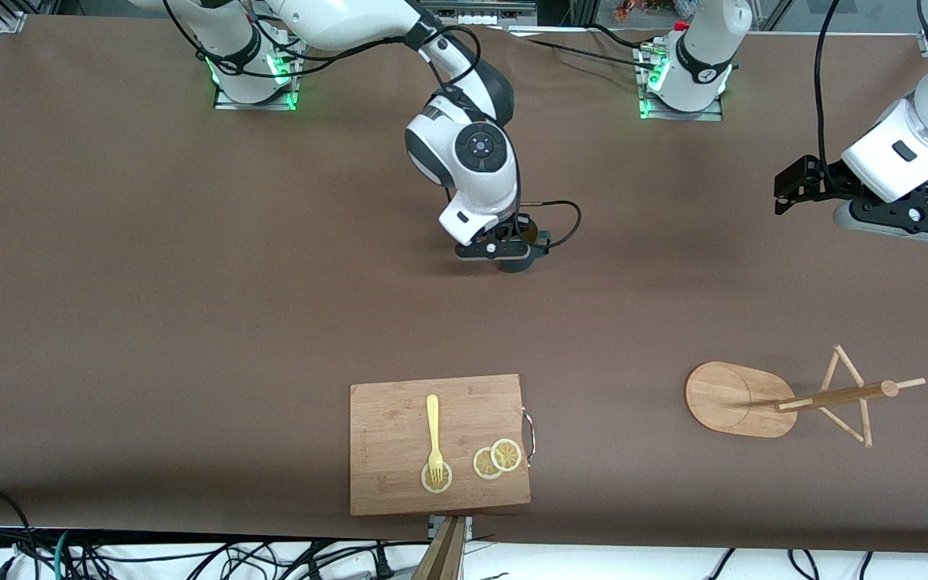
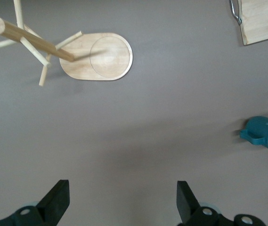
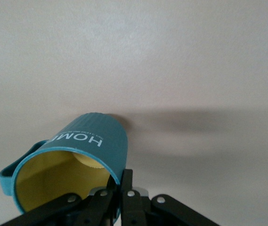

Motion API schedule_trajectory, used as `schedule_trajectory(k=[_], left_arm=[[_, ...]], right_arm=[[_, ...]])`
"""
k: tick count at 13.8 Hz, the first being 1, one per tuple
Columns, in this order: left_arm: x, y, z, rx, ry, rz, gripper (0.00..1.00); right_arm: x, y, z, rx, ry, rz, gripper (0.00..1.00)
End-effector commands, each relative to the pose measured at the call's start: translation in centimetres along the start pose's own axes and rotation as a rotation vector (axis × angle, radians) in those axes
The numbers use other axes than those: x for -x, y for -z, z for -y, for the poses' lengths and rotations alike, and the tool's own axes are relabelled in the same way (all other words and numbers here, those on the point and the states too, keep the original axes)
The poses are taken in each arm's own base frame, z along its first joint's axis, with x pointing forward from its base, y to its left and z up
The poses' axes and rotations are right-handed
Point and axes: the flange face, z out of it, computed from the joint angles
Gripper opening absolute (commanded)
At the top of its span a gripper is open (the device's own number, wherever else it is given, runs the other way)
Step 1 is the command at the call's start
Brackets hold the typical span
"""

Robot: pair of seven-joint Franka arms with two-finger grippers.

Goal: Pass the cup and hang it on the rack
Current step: 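Carry the mug toward table center with the right gripper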

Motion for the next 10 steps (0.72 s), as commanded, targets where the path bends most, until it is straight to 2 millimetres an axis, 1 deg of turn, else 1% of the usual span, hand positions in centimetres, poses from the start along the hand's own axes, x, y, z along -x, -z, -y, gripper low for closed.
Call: schedule_trajectory(k=[1,2,4,5,6,7,8,10], left_arm=[[0.7,0.7,-0.8,0.032,-0.027,0.034,1.0],[0.7,0.6,-1.0,0.041,-0.03,0.038,1.0],[0.8,0.6,-1.2,0.072,-0.029,0.047,1.0],[0.9,0.3,-1.3,0.076,-0.031,0.059,1.0],[1.1,-0.1,-1.9,0.084,-0.045,0.095,1.0],[1.6,-0.4,-2.5,0.118,-0.057,0.138,1.0],[2.0,-0.8,-3.1,0.175,-0.064,0.181,1.0],[2.7,-2.5,-3.7,0.255,-0.098,0.299,1.0]], right_arm=[[-0.2,-1.4,1.7,-0.001,-0.033,-0.001,0.0],[0.0,-1.9,2.0,0.001,-0.036,0.001,0.0],[0.3,-2.0,2.1,0.006,-0.03,0.003,0.0],[0.3,-2.0,2.1,0.005,-0.03,0.004,0.18],[0.4,-1.7,2.2,0.004,-0.027,0.001,0.99],[0.3,-1.3,2.2,0.007,-0.027,0.002,1.0],[0.0,-0.4,2.1,0.022,-0.03,0.014,1.0],[-0.8,3.5,2.5,0.043,-0.028,0.03,1.0]])
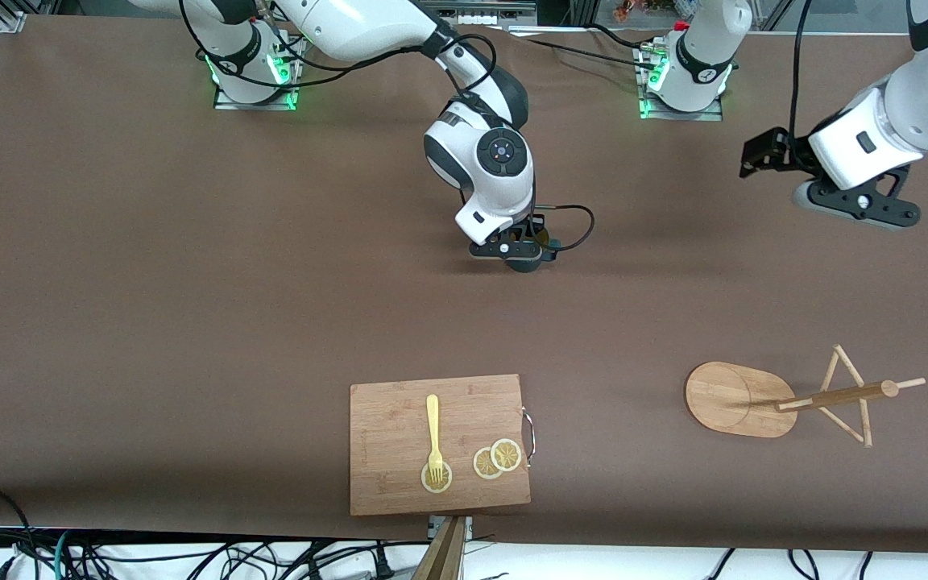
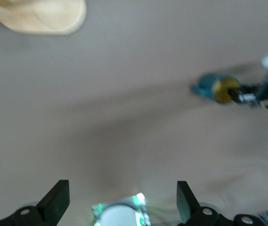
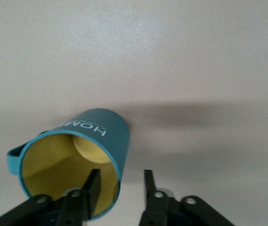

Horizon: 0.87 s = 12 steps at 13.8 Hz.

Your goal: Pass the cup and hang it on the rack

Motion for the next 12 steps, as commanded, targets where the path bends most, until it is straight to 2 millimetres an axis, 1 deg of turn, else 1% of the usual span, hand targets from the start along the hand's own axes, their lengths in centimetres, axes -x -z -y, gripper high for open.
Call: schedule_trajectory(k=[1,2,4,5,6,8,9,10,12], left_arm=[[0.1,-1.6,-0.2,0.129,-0.109,0.098,1.0],[-0.2,-2.2,0.2,0.162,-0.181,0.101,1.0],[-1.4,-3.3,0.7,0.19,-0.297,0.069,1.0],[-2.3,-4.0,0.9,0.2,-0.389,0.01,1.0],[-3.0,-5.3,1.2,0.209,-0.492,-0.027,1.0],[-4.1,-8.6,3.4,0.268,-0.637,-0.135,1.0],[-4.5,-10.3,3.6,0.307,-0.711,-0.179,1.0],[-4.8,-11.5,3.8,0.309,-0.787,-0.22,1.0],[-5.3,-13.6,3.6,0.291,-0.942,-0.261,1.0]], right_arm=[[-1.2,5.1,0.2,0.024,-0.014,0.014,1.0],[-1.8,6.1,-0.6,0.033,-0.016,0.02,1.0],[-3.6,9.7,-2.6,0.029,0.025,0.012,1.0],[-5.1,10.6,-4.4,0.039,0.054,0.022,1.0],[-6.5,11.9,-6.2,0.046,0.084,0.03,1.0],[-9.3,16.1,-10.6,0.047,0.151,0.029,1.0],[-10.8,17.2,-13.0,0.054,0.18,0.039,1.0],[-11.9,18.7,-15.1,0.054,0.206,0.045,1.0],[-14.0,21.2,-19.4,0.055,0.213,0.047,1.0]])
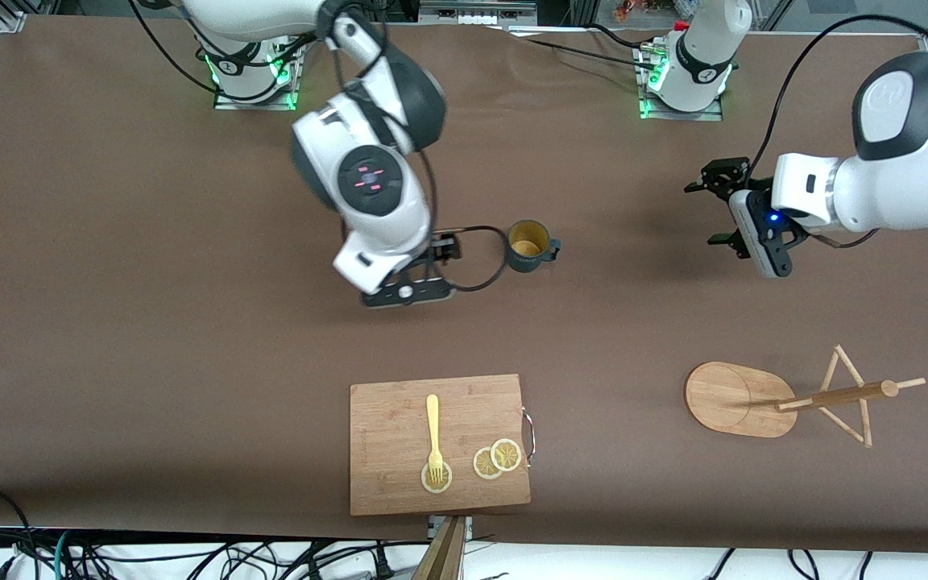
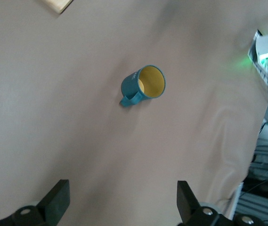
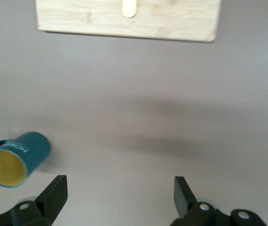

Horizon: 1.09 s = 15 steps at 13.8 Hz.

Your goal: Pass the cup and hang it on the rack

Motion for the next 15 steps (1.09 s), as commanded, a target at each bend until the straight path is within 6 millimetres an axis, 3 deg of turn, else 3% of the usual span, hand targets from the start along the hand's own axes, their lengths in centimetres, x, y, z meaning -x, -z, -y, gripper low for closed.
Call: schedule_trajectory(k=[1,4,6,10,11,12,14,15], left_arm=[[0.7,-3.1,-0.2,0.02,-0.218,-0.073,1.0],[2.2,-7.4,0.9,0.043,-0.372,-0.159,1.0],[2.6,-12.2,2.8,0.092,-0.467,-0.22,1.0],[1.1,-19.0,4.7,0.045,-0.628,-0.295,1.0],[1.3,-20.8,5.2,0.044,-0.639,-0.346,1.0],[2.1,-22.8,5.8,0.041,-0.647,-0.4,1.0],[3.6,-26.7,6.4,0.036,-0.675,-0.532,1.0],[4.0,-27.5,6.1,0.031,-0.692,-0.571,1.0]], right_arm=[[-0.8,3.3,-5.5,-0.001,0.047,-0.001,1.0],[-2.2,6.1,-13.0,-0.01,0.108,-0.024,1.0],[-2.5,7.0,-17.6,0.004,0.066,0.0,1.0],[-1.3,10.9,-25.5,0.038,0.087,0.006,1.0],[-0.8,12.2,-27.0,0.037,0.068,-0.008,1.0],[0.0,13.6,-29.7,0.031,0.036,-0.013,1.0],[1.1,14.3,-34.9,0.012,0.01,0.023,1.0],[1.8,15.1,-36.8,0.0,0.001,0.023,1.0]])
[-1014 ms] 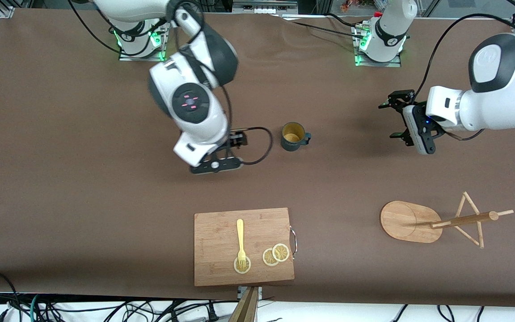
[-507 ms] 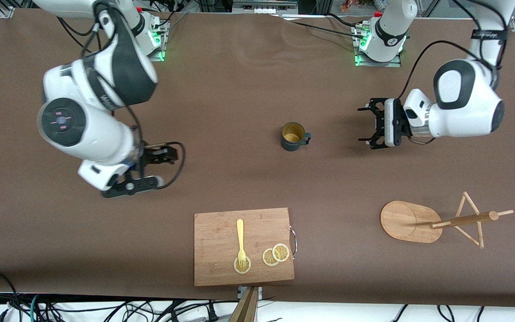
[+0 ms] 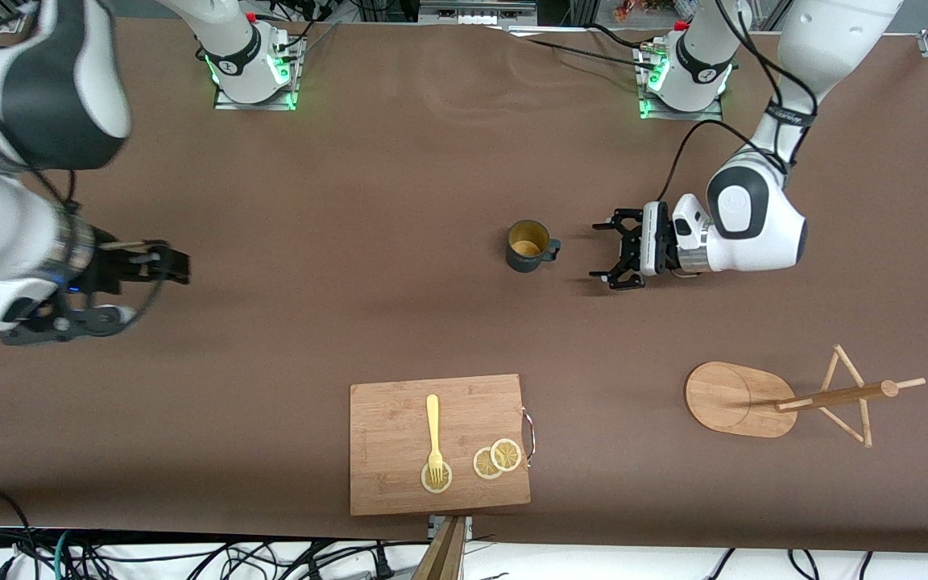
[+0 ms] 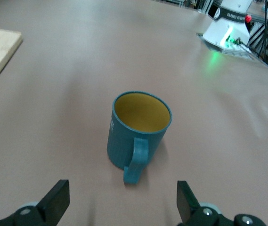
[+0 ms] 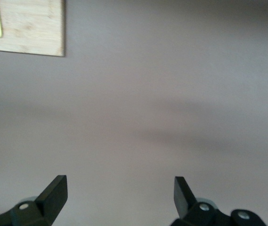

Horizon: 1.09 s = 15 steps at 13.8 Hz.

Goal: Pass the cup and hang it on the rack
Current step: 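Withdraw the right gripper while the left gripper reaches the mug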

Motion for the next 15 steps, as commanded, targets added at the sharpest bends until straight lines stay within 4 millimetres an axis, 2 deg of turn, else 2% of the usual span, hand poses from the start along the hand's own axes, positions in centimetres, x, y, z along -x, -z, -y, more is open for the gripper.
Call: schedule_trajectory(k=[1,4,5,6,8,9,11,13,15], left_arm=[[1.8,-1.5,-1.2,-0.029,-0.07,-0.075,1.0],[3.2,-3.4,-1.6,-0.066,-0.077,-0.15,1.0],[4.7,-4.5,-1.8,-0.083,-0.075,-0.182,1.0],[5.1,-5.4,-1.9,-0.097,-0.076,-0.213,1.0],[5.3,-5.8,-1.7,-0.11,-0.068,-0.235,0.99],[5.1,-6.2,-1.8,-0.118,-0.052,-0.259,0.98],[5.9,-7.6,-2.1,-0.112,-0.031,-0.304,0.86],[6.9,-9.0,-2.5,-0.129,-0.045,-0.353,0.77],[6.8,-9.4,-2.4,-0.126,-0.062,-0.353,0.53]], right_arm=[[2.9,2.7,-4.8,-0.034,-0.02,0.006,1.0],[5.5,4.7,-7.5,-0.038,-0.065,0.016,1.0],[6.7,5.2,-8.6,-0.022,-0.083,0.017,1.0],[8.2,6.2,-9.8,-0.014,-0.104,0.007,1.0],[10.8,8.7,-12.2,0.006,-0.152,-0.041,1.0],[11.6,8.8,-13.0,0.003,-0.166,-0.047,1.0],[13.3,9.6,-13.5,-0.005,-0.177,-0.057,1.0],[14.6,8.4,-13.9,-0.01,-0.185,-0.025,1.0],[14.5,7.8,-13.4,0.035,-0.159,-0.015,1.0]])
